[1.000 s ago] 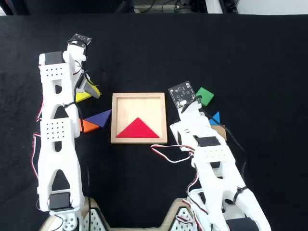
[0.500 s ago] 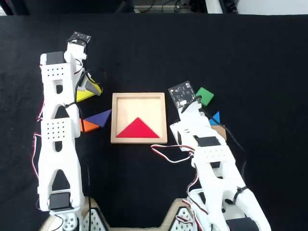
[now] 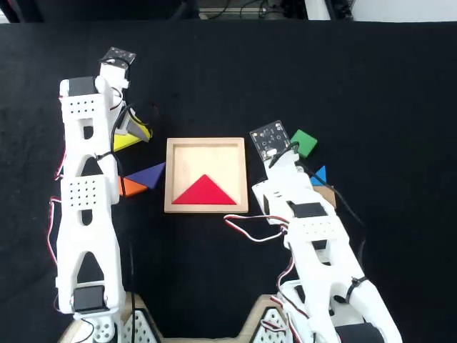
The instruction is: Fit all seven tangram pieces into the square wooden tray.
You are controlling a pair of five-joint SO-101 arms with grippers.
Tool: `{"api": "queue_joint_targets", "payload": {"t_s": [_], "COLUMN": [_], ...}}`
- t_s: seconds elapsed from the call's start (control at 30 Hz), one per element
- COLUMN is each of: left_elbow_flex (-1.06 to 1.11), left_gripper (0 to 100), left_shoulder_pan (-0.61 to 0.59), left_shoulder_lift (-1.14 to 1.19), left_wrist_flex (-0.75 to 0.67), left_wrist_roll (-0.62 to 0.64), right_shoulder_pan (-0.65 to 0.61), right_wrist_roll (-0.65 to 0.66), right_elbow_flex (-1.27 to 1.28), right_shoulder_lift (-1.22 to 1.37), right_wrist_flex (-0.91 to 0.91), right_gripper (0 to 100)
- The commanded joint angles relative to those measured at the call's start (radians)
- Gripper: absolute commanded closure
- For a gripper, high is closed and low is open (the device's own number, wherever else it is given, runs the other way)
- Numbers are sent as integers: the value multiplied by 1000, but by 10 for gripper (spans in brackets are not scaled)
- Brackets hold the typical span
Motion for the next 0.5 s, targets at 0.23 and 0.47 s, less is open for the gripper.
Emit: {"api": "queue_joint_targets", "payload": {"t_s": [0.23, 0.47], "left_elbow_flex": [-21, -19], "left_gripper": [619, 619], "left_shoulder_pan": [-4, 1], "left_shoulder_lift": [-44, -43], "left_wrist_flex": [-21, -28], "left_wrist_roll": [-64, -64], "right_shoulder_pan": [6, 6], "right_wrist_roll": [9, 9], "right_elbow_flex": [1, 1], "right_shoulder_lift": [-28, -28], "right_wrist_flex": [-17, -17], "right_gripper": [986, 986]}}
